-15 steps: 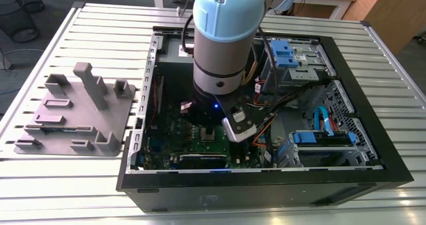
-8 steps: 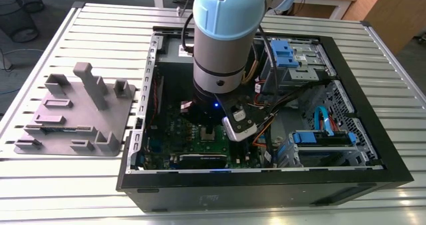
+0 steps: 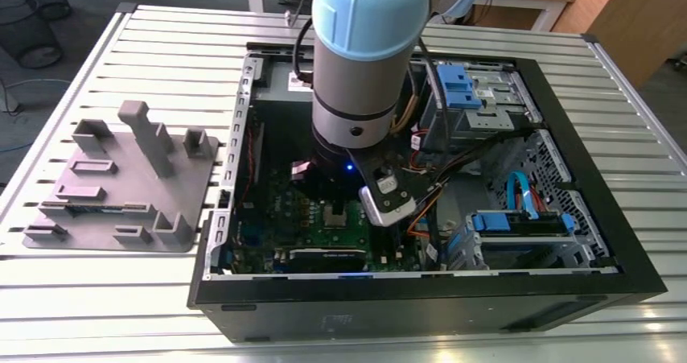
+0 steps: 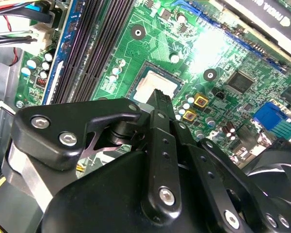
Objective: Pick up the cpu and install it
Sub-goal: 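Close the cpu cover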
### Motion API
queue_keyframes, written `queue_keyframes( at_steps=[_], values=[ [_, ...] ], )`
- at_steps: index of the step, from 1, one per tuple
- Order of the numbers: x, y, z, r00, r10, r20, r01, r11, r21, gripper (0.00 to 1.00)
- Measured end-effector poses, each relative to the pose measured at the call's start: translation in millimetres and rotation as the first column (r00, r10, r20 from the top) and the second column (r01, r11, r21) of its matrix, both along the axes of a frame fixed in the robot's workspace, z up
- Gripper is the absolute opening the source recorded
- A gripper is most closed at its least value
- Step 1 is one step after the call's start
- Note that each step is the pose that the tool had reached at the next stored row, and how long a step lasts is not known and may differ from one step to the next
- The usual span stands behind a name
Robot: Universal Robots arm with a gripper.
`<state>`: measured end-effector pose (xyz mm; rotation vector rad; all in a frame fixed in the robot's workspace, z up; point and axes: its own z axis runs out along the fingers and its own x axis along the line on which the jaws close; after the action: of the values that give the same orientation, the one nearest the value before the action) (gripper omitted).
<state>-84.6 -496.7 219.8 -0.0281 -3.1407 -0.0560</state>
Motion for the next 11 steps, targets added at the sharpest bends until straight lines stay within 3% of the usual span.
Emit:
queue_keyframes(
  at_steps=[11],
  values=[
    [6.7, 0.1, -0.3, 1.0, 0.0, 0.0001, 0.0, 1.0, 0.0001, 0.11]
  ],
)
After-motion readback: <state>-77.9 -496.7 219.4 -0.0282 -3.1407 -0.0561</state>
